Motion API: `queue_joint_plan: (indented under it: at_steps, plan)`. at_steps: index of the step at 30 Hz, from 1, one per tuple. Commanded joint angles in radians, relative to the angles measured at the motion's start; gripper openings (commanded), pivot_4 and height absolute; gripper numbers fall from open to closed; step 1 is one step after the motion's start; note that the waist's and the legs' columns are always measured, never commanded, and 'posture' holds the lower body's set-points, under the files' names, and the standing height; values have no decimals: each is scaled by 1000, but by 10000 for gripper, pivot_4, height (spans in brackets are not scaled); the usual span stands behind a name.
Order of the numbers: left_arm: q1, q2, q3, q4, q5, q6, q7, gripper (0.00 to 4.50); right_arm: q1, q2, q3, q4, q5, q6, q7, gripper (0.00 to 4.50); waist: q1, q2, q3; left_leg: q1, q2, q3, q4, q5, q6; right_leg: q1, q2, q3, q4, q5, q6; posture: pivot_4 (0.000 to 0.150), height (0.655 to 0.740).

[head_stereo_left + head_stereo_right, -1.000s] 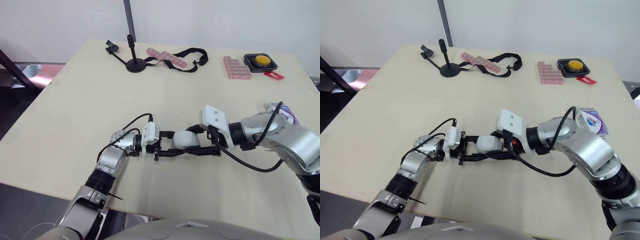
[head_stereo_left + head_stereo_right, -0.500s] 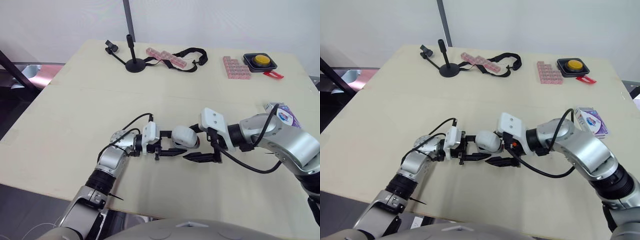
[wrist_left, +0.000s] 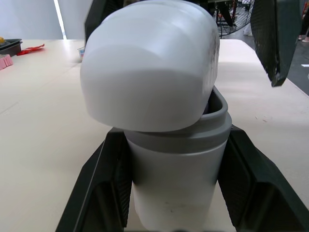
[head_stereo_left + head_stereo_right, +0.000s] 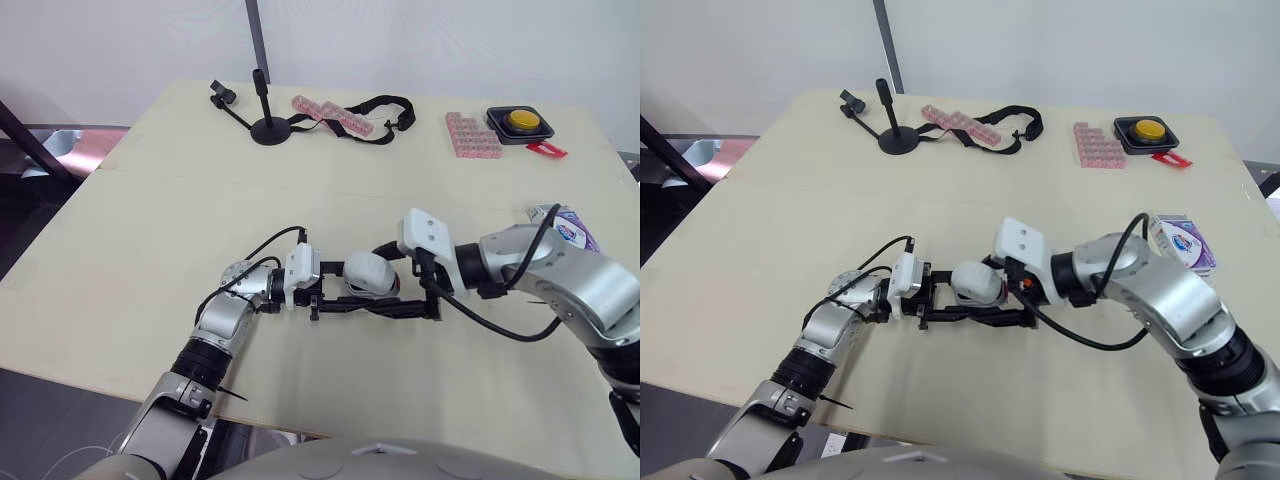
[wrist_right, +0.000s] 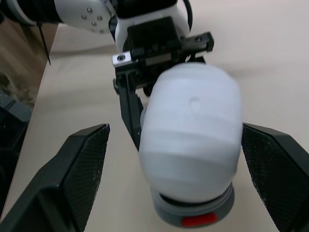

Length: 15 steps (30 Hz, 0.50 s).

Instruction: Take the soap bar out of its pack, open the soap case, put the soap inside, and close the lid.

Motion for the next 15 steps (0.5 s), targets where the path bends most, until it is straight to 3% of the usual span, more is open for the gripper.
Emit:
queue_joint_plan:
  at_steps: [1, 15]
  plan:
    - [1, 7, -3, -24, 2, 1, 1, 18897, -24, 12, -38, -10, 28, 9, -14, 44747, 0, 0, 0, 0, 0, 0, 0, 0, 0, 0, 0, 0, 0, 0, 0, 1500, 7400]
    - [1, 8, -4, -26, 3, 7, 2, 18897, -24, 14, -40, -15, 43, 17, -15, 44747, 0, 0, 0, 0, 0, 0, 0, 0, 0, 0, 0, 0, 0, 0, 0, 1500, 7400]
